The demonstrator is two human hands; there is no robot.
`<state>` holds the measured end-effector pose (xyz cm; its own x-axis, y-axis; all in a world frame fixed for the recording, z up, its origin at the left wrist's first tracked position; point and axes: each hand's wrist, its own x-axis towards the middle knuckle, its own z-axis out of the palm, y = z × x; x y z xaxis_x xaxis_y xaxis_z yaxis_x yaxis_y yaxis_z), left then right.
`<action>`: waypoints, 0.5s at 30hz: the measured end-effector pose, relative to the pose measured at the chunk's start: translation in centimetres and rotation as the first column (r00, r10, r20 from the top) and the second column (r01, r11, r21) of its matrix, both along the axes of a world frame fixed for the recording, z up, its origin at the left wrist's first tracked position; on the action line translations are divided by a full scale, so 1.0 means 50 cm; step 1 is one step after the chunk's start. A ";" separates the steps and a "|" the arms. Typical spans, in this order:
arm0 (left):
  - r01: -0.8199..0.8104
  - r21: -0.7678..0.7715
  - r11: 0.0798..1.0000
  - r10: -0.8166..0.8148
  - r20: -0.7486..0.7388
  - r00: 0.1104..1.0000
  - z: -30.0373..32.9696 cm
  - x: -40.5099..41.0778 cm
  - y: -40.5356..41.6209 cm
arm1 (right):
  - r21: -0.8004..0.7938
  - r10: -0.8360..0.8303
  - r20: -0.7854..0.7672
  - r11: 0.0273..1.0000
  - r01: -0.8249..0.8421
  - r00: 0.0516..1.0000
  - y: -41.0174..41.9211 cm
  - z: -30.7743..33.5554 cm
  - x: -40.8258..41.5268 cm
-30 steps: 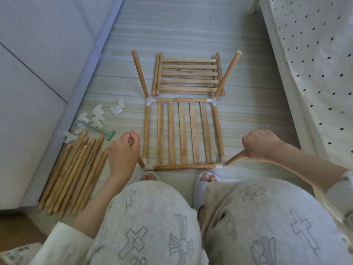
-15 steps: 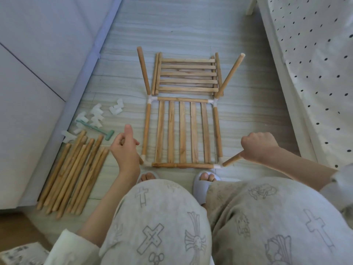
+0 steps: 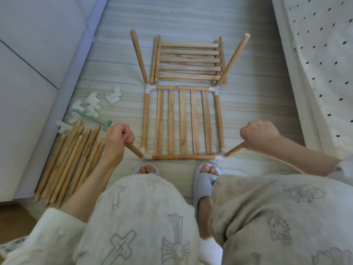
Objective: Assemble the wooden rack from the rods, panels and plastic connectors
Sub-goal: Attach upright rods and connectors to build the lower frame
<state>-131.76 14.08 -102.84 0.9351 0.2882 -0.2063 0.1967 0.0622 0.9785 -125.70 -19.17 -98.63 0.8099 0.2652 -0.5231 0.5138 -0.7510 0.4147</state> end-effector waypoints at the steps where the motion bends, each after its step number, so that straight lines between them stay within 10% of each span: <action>1: 0.017 -0.001 1.000 -0.017 -0.023 1.000 0.006 -0.001 0.004 | 0.019 -0.026 -0.001 0.999 0.026 1.000 -0.002 0.001 -0.002; 6: -0.183 0.175 0.967 0.183 0.015 0.983 0.024 -0.030 -0.029 | 0.066 -0.108 -0.086 0.991 0.114 0.990 -0.008 0.019 -0.017; 15: -0.480 0.342 0.808 0.477 0.099 0.873 0.024 -0.007 -0.069 | -0.121 0.362 -0.131 0.918 -0.377 0.923 -0.017 0.048 -0.029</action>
<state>-132.09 10.63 -101.65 0.6613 0.7501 -0.0013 0.2230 -0.1949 0.9552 -127.17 -20.04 -96.23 0.6077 0.4525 -0.6527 0.7891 -0.4367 0.4320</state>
